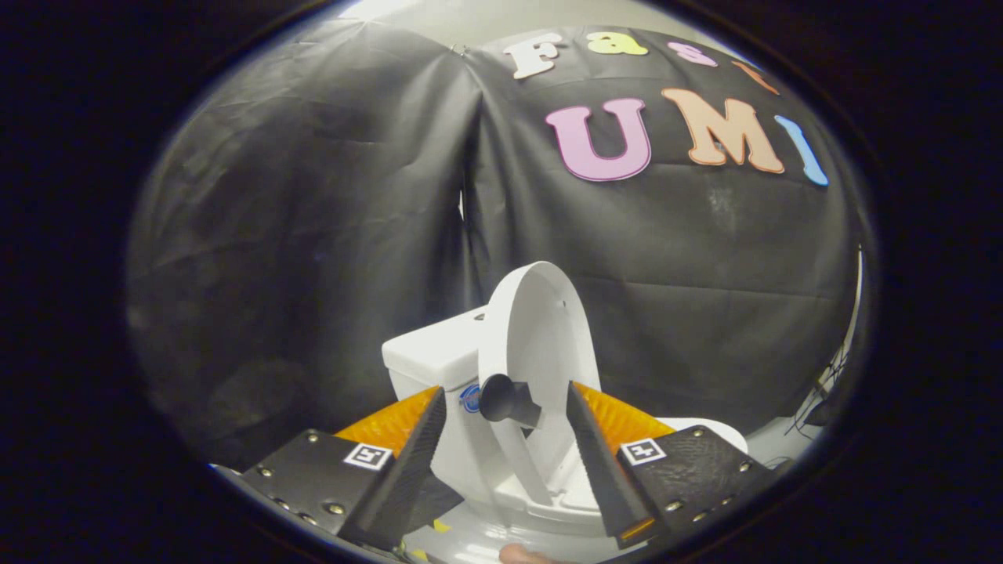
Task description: Open the toilet lid.
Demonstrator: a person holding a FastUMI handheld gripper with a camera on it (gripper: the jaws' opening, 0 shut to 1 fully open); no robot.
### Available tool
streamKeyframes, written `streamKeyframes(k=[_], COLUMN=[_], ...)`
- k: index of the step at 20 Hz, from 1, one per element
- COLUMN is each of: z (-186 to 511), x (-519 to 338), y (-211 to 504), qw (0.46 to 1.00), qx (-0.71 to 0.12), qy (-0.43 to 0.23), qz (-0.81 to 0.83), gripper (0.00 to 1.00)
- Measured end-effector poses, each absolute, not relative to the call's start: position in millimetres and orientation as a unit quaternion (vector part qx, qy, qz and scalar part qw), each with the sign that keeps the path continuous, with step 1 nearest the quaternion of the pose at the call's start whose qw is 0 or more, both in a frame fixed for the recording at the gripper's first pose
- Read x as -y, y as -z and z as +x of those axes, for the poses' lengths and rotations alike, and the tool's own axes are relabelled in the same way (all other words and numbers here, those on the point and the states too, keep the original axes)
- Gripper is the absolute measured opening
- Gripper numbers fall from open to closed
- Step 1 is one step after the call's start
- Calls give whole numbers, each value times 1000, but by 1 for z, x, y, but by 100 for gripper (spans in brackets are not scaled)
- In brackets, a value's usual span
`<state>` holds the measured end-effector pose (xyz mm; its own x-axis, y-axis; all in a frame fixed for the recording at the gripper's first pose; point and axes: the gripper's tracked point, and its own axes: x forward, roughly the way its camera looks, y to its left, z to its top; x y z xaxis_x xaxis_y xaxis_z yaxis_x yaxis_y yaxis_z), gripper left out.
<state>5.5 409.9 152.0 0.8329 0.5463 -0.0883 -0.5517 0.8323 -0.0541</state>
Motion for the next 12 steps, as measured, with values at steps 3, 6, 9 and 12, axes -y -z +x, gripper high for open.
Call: streamKeyframes(k=[3,6,9,12], z=[5,3,1,-1], x=[-392,-374,-354,-338], y=[-159,-170,-179,-188], qw=[960,961,963,964], qx=[-27,-17,-11,-3], qy=[-277,-274,-270,-267], qz=[-39,-30,-22,-10], gripper=[93,93,93,93])
